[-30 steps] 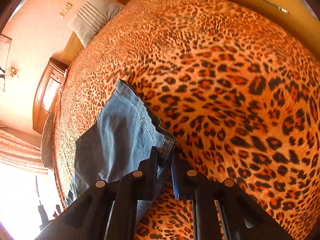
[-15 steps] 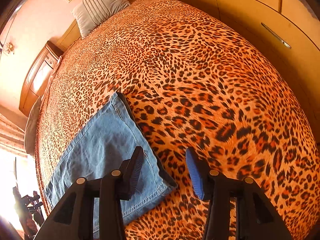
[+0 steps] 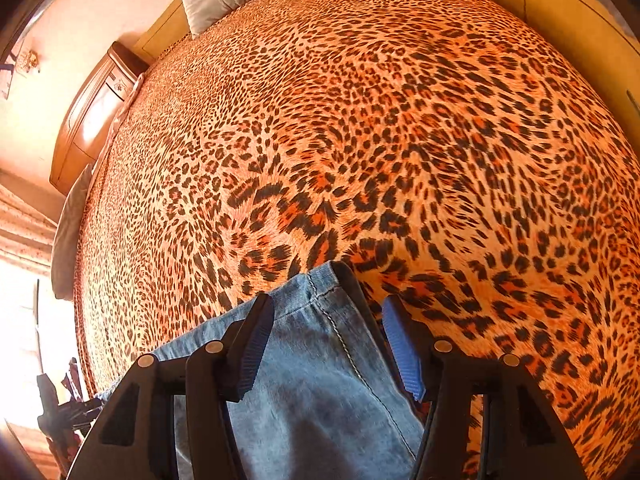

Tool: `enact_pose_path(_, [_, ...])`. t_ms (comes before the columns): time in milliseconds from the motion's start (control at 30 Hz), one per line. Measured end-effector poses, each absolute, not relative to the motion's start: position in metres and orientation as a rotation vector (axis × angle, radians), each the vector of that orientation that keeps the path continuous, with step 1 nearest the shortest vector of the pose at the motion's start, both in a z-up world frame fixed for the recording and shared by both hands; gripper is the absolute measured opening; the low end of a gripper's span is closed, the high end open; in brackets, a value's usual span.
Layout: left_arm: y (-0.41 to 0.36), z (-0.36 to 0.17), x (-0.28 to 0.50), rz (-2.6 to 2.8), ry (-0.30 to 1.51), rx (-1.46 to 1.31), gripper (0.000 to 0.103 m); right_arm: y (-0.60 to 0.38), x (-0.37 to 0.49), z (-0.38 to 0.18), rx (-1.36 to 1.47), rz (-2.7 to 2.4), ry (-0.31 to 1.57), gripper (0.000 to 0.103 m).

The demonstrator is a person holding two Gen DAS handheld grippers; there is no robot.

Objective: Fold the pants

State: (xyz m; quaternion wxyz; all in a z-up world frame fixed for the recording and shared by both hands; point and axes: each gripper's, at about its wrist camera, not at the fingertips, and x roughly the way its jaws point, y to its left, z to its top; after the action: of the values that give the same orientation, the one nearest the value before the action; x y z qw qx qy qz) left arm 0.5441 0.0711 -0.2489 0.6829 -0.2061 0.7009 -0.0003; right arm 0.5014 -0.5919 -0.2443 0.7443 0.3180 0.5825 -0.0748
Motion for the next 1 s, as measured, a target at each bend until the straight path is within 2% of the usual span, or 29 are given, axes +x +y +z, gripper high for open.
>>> enact_pose_path(67, [0.074, -0.252, 0.549, 0.004, 1.581, -0.482, 0.058, -0.582, 0.507, -0.250, 0.666, -0.154, 1.298, 0.061])
enact_pose_path(133, [0.076, -0.255, 0.553, 0.005, 1.589, -0.502, 0.061, -0.574, 0.512, -0.250, 0.618, -0.144, 1.289, 0.070])
enact_pose_path(267, [0.067, -0.261, 0.558, -0.008, 1.599, -0.494, 0.067, -0.557, 0.515, -0.250, 0.472, -0.142, 1.336, 0.067])
enact_pose_path(300, [0.065, -0.258, 0.555, -0.011, 1.601, -0.475, 0.061, -0.552, 0.515, -0.249, 0.422, -0.143, 1.350, 0.056])
enact_pose_path(333, [0.063, -0.257, 0.555, -0.020, 1.602, -0.460, 0.043, -0.549, 0.515, -0.249, 0.384, -0.149, 1.363, 0.039])
enact_pose_path(400, [0.060, -0.255, 0.553, -0.029, 1.621, -0.459, 0.021, -0.550, 0.510, -0.247, 0.380, -0.152, 1.367, 0.021])
enact_pose_path(567, [0.046, -0.247, 0.552, -0.016, 1.577, -0.385, 0.018, -0.545, 0.484, -0.218, 0.377, -0.160, 1.297, 0.018])
enact_pose_path(800, [0.014, -0.195, 0.513, -0.013, 1.371, -0.164, 0.018, -0.541, 0.438, -0.163, 0.407, -0.172, 1.183, 0.018])
enact_pose_path(1000, [0.016, -0.144, 0.456, -0.027, 1.192, -0.159, 0.017, -0.531, 0.383, -0.108, 0.453, -0.175, 1.072, 0.018])
